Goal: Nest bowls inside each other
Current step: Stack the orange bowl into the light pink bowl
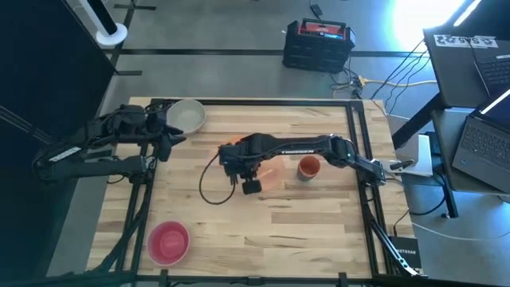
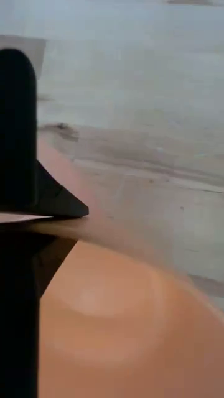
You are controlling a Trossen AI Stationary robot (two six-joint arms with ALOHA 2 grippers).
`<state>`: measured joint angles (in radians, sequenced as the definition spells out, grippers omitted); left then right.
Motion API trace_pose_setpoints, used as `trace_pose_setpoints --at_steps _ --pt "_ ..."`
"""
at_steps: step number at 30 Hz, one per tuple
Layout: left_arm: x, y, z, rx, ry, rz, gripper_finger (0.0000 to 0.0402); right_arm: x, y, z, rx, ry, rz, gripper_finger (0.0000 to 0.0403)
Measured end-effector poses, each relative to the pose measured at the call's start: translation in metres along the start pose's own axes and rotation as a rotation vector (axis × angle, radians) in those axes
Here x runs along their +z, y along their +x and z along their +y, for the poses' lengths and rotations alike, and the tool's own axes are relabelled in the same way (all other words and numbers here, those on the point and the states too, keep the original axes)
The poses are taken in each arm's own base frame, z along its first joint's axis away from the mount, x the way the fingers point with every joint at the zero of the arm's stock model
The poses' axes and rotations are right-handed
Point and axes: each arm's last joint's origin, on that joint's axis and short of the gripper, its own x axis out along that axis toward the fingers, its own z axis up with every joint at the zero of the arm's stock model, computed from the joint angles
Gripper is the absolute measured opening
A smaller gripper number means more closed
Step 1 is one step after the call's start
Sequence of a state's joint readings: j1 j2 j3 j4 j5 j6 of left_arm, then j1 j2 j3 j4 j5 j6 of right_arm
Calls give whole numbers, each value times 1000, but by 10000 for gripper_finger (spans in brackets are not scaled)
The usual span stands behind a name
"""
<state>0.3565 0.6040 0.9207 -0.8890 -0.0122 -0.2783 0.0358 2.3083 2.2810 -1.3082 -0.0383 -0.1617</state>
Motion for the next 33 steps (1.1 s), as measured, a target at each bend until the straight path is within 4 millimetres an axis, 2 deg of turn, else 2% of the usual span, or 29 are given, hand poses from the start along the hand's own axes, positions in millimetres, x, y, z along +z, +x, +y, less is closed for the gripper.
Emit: trace_pose_setpoints --at_steps 13,19,23,29,33 --pt "-8 -22 3 -21 -7 -71 131 -15 -48 17 -96 87 -9 0" --pt "-9 -25 3 -25 -12 -85 131 -16 -40 51 -90 95 13 0" --pt "-9 -25 3 -25 -3 -84 131 -32 -29 49 -91 187 10 0" --pt "-8 -25 3 -27 -3 -92 131 -77 -13 54 -40 325 -45 0" --pt "-8 -25 3 -28 -7 -93 131 -79 -6 54 -30 336 -59 0"
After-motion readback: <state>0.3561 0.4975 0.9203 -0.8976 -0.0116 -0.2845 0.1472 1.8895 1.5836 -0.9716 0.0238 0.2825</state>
